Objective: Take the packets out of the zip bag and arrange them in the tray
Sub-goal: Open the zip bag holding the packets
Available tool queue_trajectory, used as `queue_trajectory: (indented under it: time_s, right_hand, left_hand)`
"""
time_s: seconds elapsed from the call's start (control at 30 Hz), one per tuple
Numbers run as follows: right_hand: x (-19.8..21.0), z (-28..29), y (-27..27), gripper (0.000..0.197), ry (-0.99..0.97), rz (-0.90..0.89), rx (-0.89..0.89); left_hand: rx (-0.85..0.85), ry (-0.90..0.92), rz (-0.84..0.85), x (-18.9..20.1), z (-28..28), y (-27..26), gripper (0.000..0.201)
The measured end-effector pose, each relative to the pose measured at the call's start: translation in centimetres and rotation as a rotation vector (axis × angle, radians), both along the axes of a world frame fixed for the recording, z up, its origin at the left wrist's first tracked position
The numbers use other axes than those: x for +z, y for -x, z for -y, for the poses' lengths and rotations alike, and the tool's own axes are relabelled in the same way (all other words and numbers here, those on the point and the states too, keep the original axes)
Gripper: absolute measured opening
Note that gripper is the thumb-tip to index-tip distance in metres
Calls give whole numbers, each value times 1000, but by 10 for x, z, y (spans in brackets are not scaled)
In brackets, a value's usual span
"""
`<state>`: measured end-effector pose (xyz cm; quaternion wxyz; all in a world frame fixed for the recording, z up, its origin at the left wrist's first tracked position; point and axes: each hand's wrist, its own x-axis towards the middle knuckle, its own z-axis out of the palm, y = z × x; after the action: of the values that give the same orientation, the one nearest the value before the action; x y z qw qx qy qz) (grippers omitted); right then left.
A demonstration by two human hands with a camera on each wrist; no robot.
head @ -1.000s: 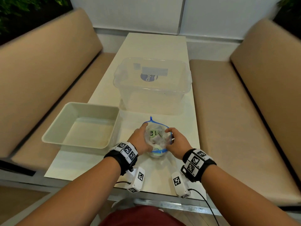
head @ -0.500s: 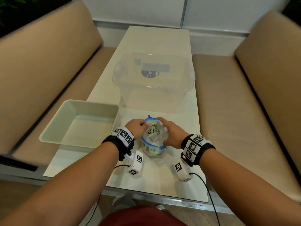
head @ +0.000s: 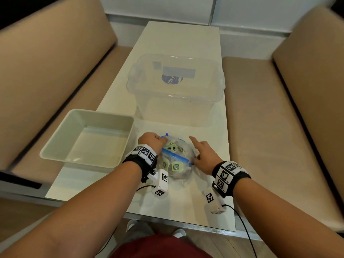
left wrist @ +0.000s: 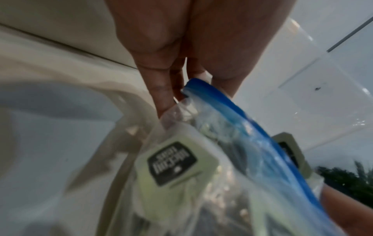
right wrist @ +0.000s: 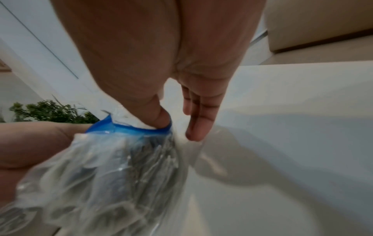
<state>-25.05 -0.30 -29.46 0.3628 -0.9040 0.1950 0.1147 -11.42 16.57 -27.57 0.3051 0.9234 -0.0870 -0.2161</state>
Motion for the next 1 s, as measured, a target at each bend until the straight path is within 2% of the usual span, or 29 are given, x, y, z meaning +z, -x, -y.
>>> queue_trajectory:
  time_s: [0.07, 0.13, 0.17, 0.27, 0.4, 0.47, 0.53, 0.67, 0.83, 1.0]
  right_hand:
    - [2, -3, 3, 70, -30, 89, -10]
    - [4, -6, 4, 61, -64, 131, -6]
    - [5, -8, 5, 58, -81, 134, -1]
    - [6, -14, 5, 53, -103, 94, 21]
    - [9, -19, 6, 69, -4, -85, 136]
    - [12, -21, 5, 78, -31, -151, 132]
    - [14, -21, 4, 88, -125, -143, 109]
    - [13, -16, 1, 93, -95, -87, 94]
    - [5, -17, 1, 78, -99, -27, 66]
    - [1, -8, 0, 92, -90, -73, 4]
  left_hand:
    - [33, 99, -31, 1, -4, 2, 33]
    - [-30, 135, -87, 4, -8, 6, 22]
    - [-75, 134, -130, 7, -10, 10, 24]
    - [-160, 89, -225, 8, -18, 22, 49]
    - [-212, 223, -519, 12, -23, 34, 59]
    - [-272, 274, -499, 12, -24, 33, 72]
    - [-309, 331, -472, 14, -26, 32, 82]
    - [-364, 447, -456, 11, -30, 32, 86]
    - [-472, 238, -301, 0, -29, 29, 101]
    - [-408, -6, -150, -7, -28, 24, 118]
